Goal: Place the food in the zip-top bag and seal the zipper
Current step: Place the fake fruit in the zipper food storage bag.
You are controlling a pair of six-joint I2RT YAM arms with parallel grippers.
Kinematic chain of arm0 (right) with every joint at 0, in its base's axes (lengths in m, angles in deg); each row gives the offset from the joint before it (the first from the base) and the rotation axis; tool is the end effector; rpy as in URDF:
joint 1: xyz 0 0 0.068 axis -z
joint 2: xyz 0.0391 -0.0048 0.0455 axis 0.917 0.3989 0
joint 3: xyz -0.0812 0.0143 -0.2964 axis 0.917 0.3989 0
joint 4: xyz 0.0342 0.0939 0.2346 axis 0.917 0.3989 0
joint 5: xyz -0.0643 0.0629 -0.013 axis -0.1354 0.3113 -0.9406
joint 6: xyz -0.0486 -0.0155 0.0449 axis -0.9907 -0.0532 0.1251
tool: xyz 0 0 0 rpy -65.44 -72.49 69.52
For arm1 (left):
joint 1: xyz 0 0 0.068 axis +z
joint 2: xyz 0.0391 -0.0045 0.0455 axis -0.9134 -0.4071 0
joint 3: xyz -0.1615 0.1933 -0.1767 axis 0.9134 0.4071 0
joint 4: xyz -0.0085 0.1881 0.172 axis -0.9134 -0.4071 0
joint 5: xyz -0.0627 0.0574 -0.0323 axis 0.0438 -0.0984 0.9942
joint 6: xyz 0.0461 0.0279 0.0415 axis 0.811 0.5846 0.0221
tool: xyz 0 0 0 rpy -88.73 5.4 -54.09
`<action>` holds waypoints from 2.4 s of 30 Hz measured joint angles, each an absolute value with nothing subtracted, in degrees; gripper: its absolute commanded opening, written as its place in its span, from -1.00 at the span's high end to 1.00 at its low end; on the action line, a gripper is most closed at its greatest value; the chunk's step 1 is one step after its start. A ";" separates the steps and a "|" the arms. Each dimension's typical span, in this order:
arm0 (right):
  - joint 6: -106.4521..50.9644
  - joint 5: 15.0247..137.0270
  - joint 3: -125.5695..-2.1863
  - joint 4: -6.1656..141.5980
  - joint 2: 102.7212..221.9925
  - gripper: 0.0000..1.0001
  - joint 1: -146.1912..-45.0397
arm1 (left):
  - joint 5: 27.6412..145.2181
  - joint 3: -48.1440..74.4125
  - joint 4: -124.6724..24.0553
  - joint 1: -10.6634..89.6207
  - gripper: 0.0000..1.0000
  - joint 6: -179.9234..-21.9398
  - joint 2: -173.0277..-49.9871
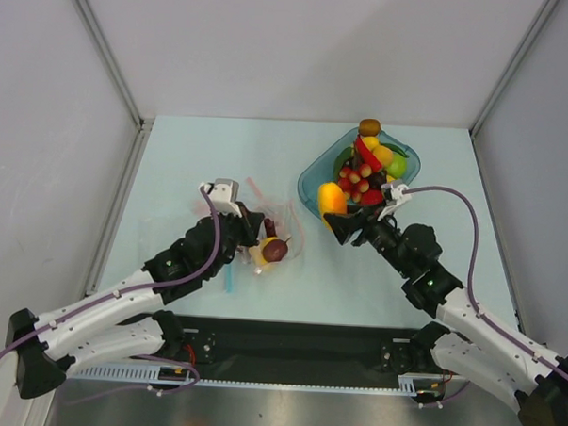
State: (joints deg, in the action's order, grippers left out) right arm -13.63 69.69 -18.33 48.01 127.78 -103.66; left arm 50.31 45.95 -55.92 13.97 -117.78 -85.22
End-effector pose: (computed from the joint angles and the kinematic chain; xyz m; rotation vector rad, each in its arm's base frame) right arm 0.1485 0.1143 0.3273 -0.2421 1.5631 0.8207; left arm 0.1356 -0.1321 0.3308 0.0214 1.8112 -0.5719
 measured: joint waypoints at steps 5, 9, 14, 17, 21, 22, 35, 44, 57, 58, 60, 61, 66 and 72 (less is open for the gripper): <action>-16.91 74.54 -18.24 43.81 130.07 0.28 -108.51 | 50.95 45.95 -55.85 13.97 0.99 -117.76 -86.38; -19.47 77.05 -18.24 41.67 131.51 0.30 -111.68 | 51.95 45.95 -55.68 13.97 1.00 -117.69 -87.63; -21.76 78.87 -18.26 39.64 134.16 0.34 -114.34 | 53.07 45.95 -55.22 13.97 0.99 -117.43 -87.91; -22.53 79.50 -18.26 39.33 136.78 0.35 -114.96 | 53.92 45.95 -54.32 13.97 0.99 -117.32 -87.91; -22.70 80.33 -18.33 38.98 139.80 0.39 -115.31 | 54.64 45.95 -53.73 13.97 0.99 -117.25 -87.72; -22.72 80.35 -18.42 38.98 140.41 0.39 -115.48 | 54.64 45.95 -53.73 13.97 0.99 -117.25 -87.56; -22.59 77.69 -23.40 42.56 148.72 0.64 -117.71 | 58.60 46.15 -48.66 13.82 0.99 -115.33 -87.85; -20.62 76.44 -24.82 44.49 152.58 0.64 -117.75 | 64.15 45.38 -47.11 9.66 0.99 -111.46 -90.69; -15.05 75.87 -16.30 28.07 148.37 0.50 -117.95 | 68.43 46.39 -43.94 9.18 0.99 -109.82 -84.74; -14.40 75.39 -14.70 25.14 147.93 0.51 -117.95 | 68.47 46.80 -43.64 9.12 0.99 -109.84 -84.00; -12.52 74.69 -12.54 20.60 147.78 0.49 -117.89 | 68.56 47.74 -42.94 9.07 0.99 -109.84 -82.75; -11.79 74.69 -12.10 18.83 147.99 0.47 -117.84 | 68.69 48.00 -42.61 9.07 0.99 -109.86 -82.51; -9.87 75.98 -11.99 10.63 152.67 0.26 -117.84 | 71.38 48.03 -40.51 9.10 0.99 -109.86 -83.91; -10.07 75.83 -12.17 8.49 158.53 -0.84 -118.19 | 74.20 48.03 -40.90 9.07 0.99 -110.41 -84.59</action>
